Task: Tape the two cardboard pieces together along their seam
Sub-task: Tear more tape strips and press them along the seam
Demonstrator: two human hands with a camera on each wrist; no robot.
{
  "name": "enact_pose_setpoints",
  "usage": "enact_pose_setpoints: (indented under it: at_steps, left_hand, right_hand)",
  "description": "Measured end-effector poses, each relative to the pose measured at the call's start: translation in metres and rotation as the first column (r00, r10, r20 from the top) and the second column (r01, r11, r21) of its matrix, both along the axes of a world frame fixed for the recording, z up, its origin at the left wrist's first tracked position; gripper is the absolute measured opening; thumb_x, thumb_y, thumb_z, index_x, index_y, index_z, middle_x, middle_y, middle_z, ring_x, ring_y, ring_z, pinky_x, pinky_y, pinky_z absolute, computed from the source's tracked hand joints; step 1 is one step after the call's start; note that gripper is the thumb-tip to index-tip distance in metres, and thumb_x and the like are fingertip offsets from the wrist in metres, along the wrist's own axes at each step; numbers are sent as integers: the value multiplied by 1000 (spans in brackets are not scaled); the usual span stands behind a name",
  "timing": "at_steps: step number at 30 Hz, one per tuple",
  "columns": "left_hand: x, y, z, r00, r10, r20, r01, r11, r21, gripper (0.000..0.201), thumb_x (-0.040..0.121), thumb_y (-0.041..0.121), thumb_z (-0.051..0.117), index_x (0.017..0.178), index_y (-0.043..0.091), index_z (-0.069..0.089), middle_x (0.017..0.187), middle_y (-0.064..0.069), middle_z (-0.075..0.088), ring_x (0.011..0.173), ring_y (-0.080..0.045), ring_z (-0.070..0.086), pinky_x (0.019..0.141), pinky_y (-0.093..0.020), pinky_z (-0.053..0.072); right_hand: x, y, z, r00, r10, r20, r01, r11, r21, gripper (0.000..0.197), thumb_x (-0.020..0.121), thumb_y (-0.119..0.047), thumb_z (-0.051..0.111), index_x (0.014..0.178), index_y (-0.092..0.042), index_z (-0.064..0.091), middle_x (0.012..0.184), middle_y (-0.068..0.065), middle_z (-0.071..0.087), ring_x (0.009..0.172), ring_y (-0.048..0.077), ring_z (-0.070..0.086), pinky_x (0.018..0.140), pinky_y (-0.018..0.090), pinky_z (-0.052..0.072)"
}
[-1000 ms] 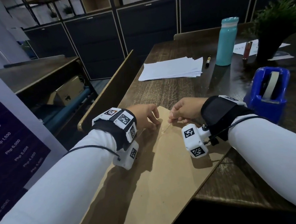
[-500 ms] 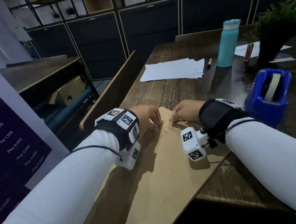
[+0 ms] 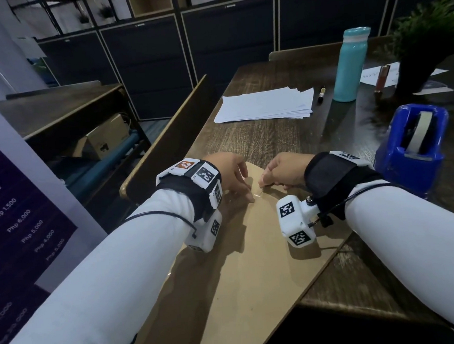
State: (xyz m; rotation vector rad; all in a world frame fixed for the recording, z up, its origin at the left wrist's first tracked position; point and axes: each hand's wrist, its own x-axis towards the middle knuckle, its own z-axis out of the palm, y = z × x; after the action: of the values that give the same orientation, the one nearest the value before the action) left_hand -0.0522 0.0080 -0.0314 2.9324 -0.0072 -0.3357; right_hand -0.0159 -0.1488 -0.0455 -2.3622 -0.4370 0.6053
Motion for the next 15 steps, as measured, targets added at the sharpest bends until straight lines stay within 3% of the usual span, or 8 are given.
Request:
enact_pose_setpoints:
  at_steps: [8, 12, 15]
  left_hand:
    - [10, -10, -3, 1000, -8, -21, 9, 999, 51, 69, 51, 47, 90, 108, 26, 56, 94, 9, 70, 90, -15, 64, 86, -38, 53]
    - [13, -11, -5, 999, -7, -45, 11, 995, 100, 76, 52, 50, 88, 115, 27, 52, 102, 5, 68, 91, -18, 63, 82, -36, 54]
    - [15, -8, -5, 998, -40, -50, 46, 992, 118, 69, 61, 44, 86, 118, 25, 52, 106, 3, 67, 90, -18, 59, 75, -30, 48]
  right_hand:
    - [6, 3, -3, 1000, -7, 5, 7, 1000, -11, 19, 87, -21, 65, 92, -5, 72, 66, 1, 49, 56, 15, 43, 50, 24, 38]
    - [9, 5, -4, 1000, -14, -2, 13, 1000, -13, 23, 85, -23, 66, 93, -3, 73, 68, 3, 53, 59, 16, 45, 55, 26, 40]
    - [11, 8, -4, 1000, -23, -9, 23, 1000, -11, 28, 81, -26, 72, 93, -1, 70, 68, 5, 55, 60, 18, 47, 54, 26, 42]
